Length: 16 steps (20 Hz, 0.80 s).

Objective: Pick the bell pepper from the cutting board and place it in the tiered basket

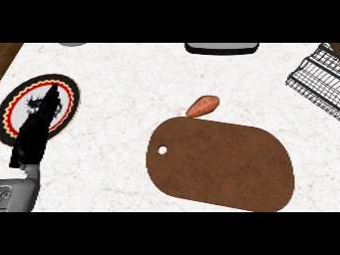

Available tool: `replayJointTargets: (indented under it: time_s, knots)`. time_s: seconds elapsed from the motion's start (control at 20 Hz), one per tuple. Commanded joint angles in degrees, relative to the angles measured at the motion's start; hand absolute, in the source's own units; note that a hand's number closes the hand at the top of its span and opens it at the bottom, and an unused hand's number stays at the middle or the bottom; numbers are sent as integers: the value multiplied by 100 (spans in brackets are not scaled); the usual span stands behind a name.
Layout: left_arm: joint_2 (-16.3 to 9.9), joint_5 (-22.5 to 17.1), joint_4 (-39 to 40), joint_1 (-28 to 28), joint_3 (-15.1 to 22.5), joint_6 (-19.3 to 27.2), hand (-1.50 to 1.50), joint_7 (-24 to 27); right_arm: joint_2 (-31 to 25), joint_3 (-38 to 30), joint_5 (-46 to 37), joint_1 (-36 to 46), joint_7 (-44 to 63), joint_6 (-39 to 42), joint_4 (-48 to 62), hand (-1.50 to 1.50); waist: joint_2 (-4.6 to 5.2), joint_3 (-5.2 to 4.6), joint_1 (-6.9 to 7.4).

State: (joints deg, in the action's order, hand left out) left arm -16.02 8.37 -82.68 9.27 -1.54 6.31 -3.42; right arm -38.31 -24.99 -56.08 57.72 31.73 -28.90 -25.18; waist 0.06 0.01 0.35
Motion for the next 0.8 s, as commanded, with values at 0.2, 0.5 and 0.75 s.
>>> replayJointTargets:
  time_s: [0.2,0.5,0.75]
  knots:
    - [26,29,-10,-247,-116,5,0,117,-162,164,11,-285,1030,236,-1512,-150,-73,-12,-147]
    - [-44,-49,-28,-412,-302,4,0,125,-265,-474,923,-1376,1384,912,-2976,-150,-141,-11,-371]
    - [-73,1,-68,-476,-314,0,0,38,-101,-685,1435,-2614,1673,1584,-4851,-150,-147,-12,-471]
